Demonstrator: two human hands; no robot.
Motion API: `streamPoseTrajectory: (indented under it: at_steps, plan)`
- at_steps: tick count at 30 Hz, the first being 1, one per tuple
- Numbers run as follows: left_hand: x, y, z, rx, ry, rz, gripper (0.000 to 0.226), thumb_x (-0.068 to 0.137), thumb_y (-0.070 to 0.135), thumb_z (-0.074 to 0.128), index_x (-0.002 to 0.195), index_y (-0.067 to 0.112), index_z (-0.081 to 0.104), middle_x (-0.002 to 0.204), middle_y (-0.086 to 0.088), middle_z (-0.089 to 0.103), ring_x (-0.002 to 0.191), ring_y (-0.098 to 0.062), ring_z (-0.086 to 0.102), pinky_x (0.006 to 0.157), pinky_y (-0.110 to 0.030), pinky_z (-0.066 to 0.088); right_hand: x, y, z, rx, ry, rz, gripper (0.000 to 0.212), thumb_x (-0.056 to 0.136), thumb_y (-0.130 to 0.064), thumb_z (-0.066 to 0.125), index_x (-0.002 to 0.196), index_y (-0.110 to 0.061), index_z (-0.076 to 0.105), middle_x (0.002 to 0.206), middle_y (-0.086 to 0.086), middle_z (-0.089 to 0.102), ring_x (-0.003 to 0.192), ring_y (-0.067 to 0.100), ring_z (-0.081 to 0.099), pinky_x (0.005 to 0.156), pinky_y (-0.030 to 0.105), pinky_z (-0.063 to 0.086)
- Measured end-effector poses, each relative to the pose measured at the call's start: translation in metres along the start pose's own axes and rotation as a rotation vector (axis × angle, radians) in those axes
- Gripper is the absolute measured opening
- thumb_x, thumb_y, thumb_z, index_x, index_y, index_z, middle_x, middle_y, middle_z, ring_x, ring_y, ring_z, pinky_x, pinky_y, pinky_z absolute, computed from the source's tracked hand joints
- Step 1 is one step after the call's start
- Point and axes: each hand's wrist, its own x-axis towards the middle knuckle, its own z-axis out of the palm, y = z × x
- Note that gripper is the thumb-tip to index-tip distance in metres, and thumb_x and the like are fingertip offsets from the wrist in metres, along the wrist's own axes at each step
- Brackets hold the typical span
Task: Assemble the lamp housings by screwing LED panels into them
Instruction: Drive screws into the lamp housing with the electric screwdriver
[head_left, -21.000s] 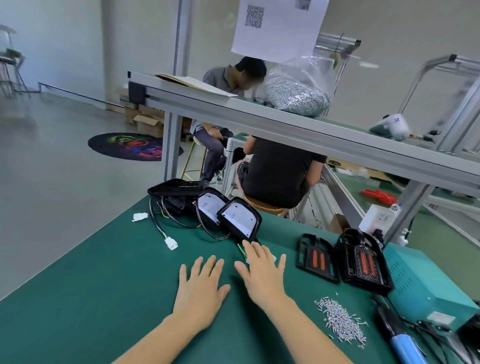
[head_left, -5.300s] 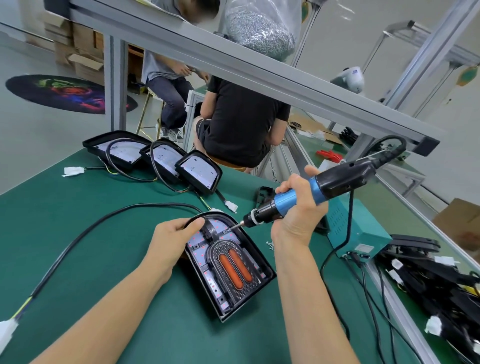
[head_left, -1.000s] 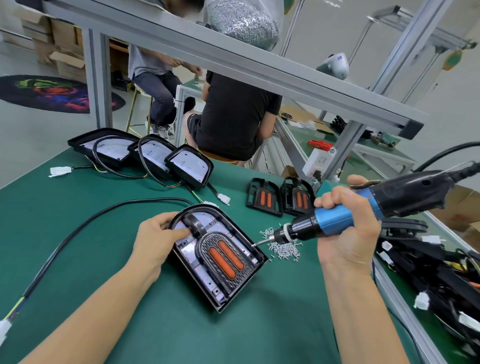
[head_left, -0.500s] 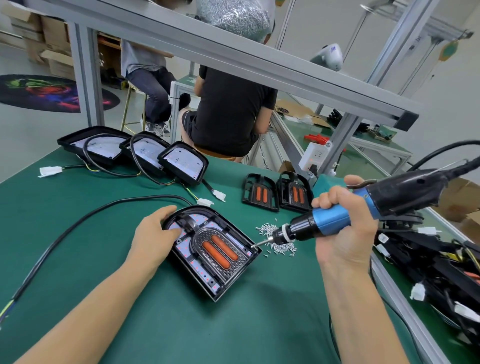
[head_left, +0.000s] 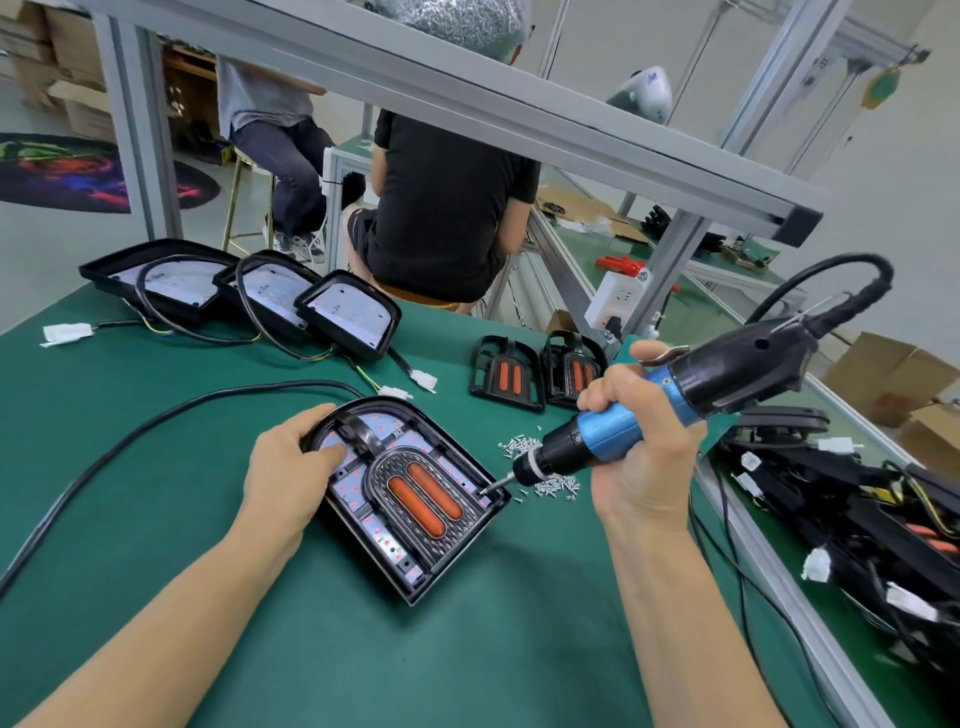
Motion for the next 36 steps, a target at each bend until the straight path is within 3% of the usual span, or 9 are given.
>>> streamPoseTrajectory:
  at_steps: [11, 15, 21, 24, 31, 33, 36]
  plan:
    - [0.0, -0.002, 0.005, -0.099, 0.015, 0.011, 0.062, 0.075, -0.012, 0.057, 0.073, 0.048, 0.069, 0.076, 0.021, 0.071, 0.075, -0.01, 0.063, 0.075, -0.027, 0.05, -0.003, 0.001, 0.005, -0.051, -0.125, -0.008, 0.034, 0.074, 0.005, 0.054, 0.081, -0.027, 0.065, 0.055, -0.002, 0.052, 0.052, 0.016, 0.05, 0.056, 0.027, 0.043]
    - [0.0, -0.003, 0.007, -0.122, 0.036, -0.001, 0.054, 0.075, -0.013, 0.057, 0.08, 0.04, 0.069, 0.08, 0.018, 0.071, 0.076, -0.01, 0.064, 0.079, -0.029, 0.049, -0.006, 0.004, 0.005, -0.065, -0.17, -0.01, 0.035, 0.073, 0.004, 0.054, 0.081, -0.028, 0.065, 0.055, -0.002, 0.051, 0.054, 0.018, 0.048, 0.058, 0.028, 0.041]
    - [0.0, -0.003, 0.01, -0.2, 0.048, -0.024, 0.041, 0.078, -0.015, 0.056, 0.099, 0.019, 0.068, 0.088, 0.005, 0.07, 0.073, -0.007, 0.063, 0.072, -0.025, 0.048, -0.005, 0.006, 0.003, -0.061, -0.137, -0.001, 0.033, 0.074, 0.004, 0.053, 0.088, -0.025, 0.062, 0.057, -0.003, 0.052, 0.055, 0.018, 0.049, 0.059, 0.029, 0.042]
    - [0.0, -0.003, 0.01, -0.224, 0.038, -0.031, 0.039, 0.078, -0.015, 0.058, 0.093, 0.02, 0.068, 0.089, 0.0, 0.069, 0.076, -0.014, 0.062, 0.075, -0.027, 0.049, -0.004, 0.005, 0.002, -0.032, -0.101, 0.014, 0.029, 0.075, 0.004, 0.054, 0.089, -0.022, 0.056, 0.059, -0.003, 0.053, 0.054, 0.017, 0.05, 0.06, 0.027, 0.044]
    - [0.002, -0.003, 0.011, -0.239, 0.004, -0.083, 0.043, 0.077, -0.017, 0.057, 0.087, 0.024, 0.069, 0.08, 0.001, 0.069, 0.069, -0.014, 0.061, 0.07, -0.026, 0.05, -0.004, 0.006, 0.003, 0.007, -0.124, 0.043, 0.028, 0.075, 0.001, 0.059, 0.079, -0.027, 0.059, 0.066, -0.001, 0.054, 0.054, 0.017, 0.049, 0.059, 0.027, 0.045]
    - [0.004, -0.002, 0.01, -0.224, -0.011, -0.109, 0.04, 0.074, -0.017, 0.056, 0.089, 0.018, 0.07, 0.078, 0.0, 0.069, 0.07, -0.016, 0.06, 0.07, -0.028, 0.049, -0.004, 0.007, 0.003, 0.001, -0.127, 0.042, 0.028, 0.074, 0.0, 0.06, 0.079, -0.027, 0.059, 0.064, -0.002, 0.054, 0.055, 0.018, 0.049, 0.059, 0.028, 0.045]
    - [0.011, 0.004, 0.01, -0.191, -0.022, -0.198, 0.022, 0.072, -0.006, 0.055, 0.073, 0.012, 0.068, 0.069, -0.003, 0.061, 0.066, -0.022, 0.051, 0.066, -0.031, 0.044, -0.005, 0.012, 0.004, -0.034, -0.124, 0.047, 0.028, 0.069, 0.0, 0.064, 0.083, -0.022, 0.055, 0.061, -0.002, 0.053, 0.057, 0.021, 0.046, 0.061, 0.03, 0.043]
